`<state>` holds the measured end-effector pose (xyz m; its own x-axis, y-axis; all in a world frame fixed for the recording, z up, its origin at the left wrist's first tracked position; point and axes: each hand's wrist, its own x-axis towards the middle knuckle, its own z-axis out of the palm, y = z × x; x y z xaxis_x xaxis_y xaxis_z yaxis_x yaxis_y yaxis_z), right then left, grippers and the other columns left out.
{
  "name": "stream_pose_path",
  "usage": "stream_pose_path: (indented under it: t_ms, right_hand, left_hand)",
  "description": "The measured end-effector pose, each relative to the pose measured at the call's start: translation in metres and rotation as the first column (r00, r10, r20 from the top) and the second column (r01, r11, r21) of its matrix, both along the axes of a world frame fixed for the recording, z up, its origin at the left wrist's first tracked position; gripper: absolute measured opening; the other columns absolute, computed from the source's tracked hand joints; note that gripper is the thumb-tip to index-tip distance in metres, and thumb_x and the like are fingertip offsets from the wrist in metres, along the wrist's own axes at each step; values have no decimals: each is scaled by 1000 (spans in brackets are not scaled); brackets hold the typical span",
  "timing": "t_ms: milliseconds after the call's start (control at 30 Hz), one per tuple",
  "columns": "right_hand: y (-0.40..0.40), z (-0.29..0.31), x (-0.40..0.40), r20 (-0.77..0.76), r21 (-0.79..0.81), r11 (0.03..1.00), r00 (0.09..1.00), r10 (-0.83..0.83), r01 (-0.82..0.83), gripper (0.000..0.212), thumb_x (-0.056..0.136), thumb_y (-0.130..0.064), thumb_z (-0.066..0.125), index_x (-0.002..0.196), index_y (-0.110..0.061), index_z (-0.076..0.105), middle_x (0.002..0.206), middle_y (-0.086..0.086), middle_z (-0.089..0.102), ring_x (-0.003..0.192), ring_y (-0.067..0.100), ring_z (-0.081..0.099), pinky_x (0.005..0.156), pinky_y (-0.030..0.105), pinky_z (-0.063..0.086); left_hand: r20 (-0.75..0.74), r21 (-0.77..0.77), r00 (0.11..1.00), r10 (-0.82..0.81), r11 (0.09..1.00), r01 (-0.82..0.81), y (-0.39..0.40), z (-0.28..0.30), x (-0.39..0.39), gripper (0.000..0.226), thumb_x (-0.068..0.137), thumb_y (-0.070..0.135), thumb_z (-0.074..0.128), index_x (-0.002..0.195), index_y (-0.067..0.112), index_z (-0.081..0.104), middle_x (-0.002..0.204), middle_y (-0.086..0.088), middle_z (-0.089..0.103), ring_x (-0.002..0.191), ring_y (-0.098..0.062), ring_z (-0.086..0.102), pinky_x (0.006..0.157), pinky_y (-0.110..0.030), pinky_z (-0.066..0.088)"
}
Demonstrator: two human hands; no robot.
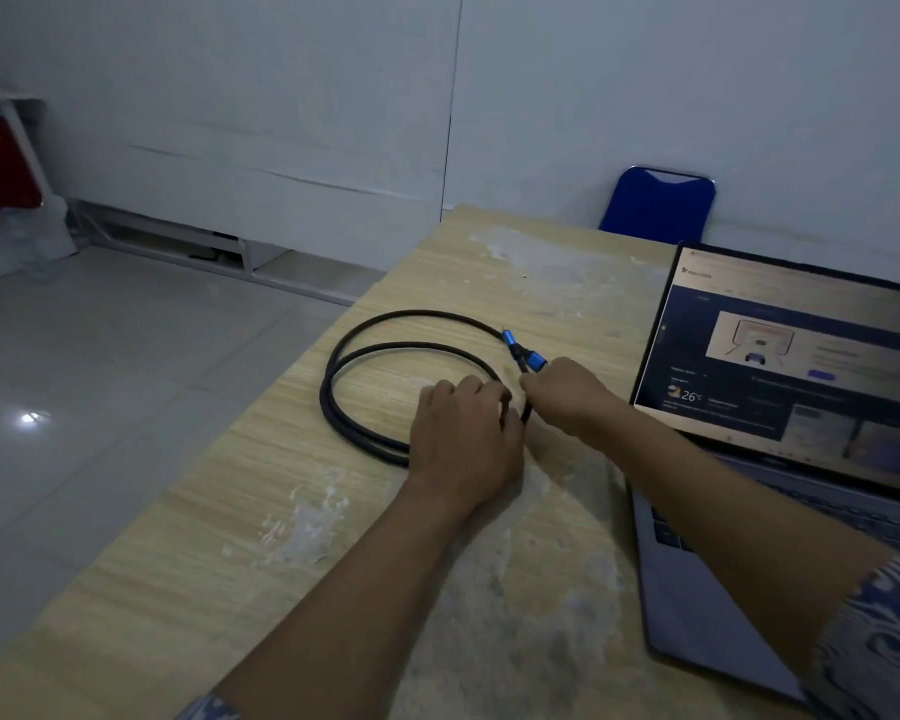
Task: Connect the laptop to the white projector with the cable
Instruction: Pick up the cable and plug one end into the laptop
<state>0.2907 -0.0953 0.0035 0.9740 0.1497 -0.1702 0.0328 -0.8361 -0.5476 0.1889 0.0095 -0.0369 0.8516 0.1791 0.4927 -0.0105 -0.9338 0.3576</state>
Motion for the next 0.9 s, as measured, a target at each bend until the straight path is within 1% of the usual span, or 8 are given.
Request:
stream_pose_path:
  t_ms: [67, 167, 233, 300, 400, 533, 667, 900]
  right_hand:
    - [-6, 2, -7, -49, 89, 995, 998, -33, 37, 25, 94, -30, 48, 101, -8, 56, 73, 8, 58, 56, 19, 50, 47, 29, 38]
    - [-16, 6, -22, -96, 188, 980, 994, -44, 61, 27, 94, -26, 44, 88, -4, 60, 65, 9, 54, 50, 20, 44, 44, 27, 33]
    - [-21, 10, -33, -90, 209, 975, 994, -54, 72, 31, 95, -26, 43, 83, -3, 61, 67, 10, 56, 50, 20, 45, 42, 25, 33]
    - [-26, 13, -46, -109, 292, 951, 991, -75, 104, 29, 95, -25, 44, 80, -4, 59, 67, 8, 54, 46, 17, 42, 39, 21, 29]
    - [-33, 20, -63, -180, 489, 852, 977, -113, 188, 22, 93, -27, 48, 84, -11, 59, 64, 2, 47, 42, 13, 33, 42, 23, 25]
    - [-42, 26, -76, -249, 701, 674, 966, -75, 233, 24, 98, -31, 48, 101, -13, 65, 63, -3, 44, 40, 8, 30, 41, 23, 23]
    - [-43, 18, -88, -175, 739, 644, 980, -98, 196, 25, 96, -33, 54, 89, -12, 65, 68, -3, 57, 42, 5, 42, 42, 22, 28]
    - [-43, 9, -103, -29, 753, 644, 985, -172, 135, 23, 96, -31, 54, 90, -12, 65, 68, -5, 67, 41, 6, 49, 35, 17, 35]
  left_hand:
    - [27, -13, 1000, -15, 1000, 15, -4, 2, -1, 36, 90, 49, 44, 93, 25, 71, 85, 3, 68, 81, -21, 57, 76, -37, 40]
    - [11, -15, 998, -56, 998, 57, -7, 5, -3, 42, 89, 56, 44, 89, 28, 74, 77, 7, 69, 74, -16, 58, 75, -37, 39]
    - [3, -21, 993, -120, 993, 120, -9, 7, -6, 37, 90, 53, 45, 92, 28, 72, 75, 7, 69, 70, -14, 60, 75, -37, 40]
    - [1, -41, 976, -216, 976, 216, -11, 8, -10, 28, 93, 45, 45, 94, 28, 66, 71, 7, 66, 62, -14, 58, 66, -34, 41]
    - [-3, -114, 946, -325, 939, 323, -7, 15, -16, 18, 92, 40, 45, 88, 28, 58, 59, 8, 53, 51, -11, 48, 48, -28, 30]
    - [-19, -189, 917, -397, 903, 387, 9, 23, -18, 19, 83, 37, 47, 69, 25, 48, 51, 1, 49, 46, -16, 46, 44, -27, 30]
    - [-45, -215, 902, -429, 886, 411, 13, 23, -18, 24, 78, 38, 42, 59, 24, 40, 50, -1, 45, 47, -19, 42, 46, -28, 26]
    - [-21, -193, 869, -494, 855, 481, 8, 17, -17, 24, 92, 49, 42, 80, 33, 55, 57, 3, 59, 51, -15, 53, 46, -27, 35]
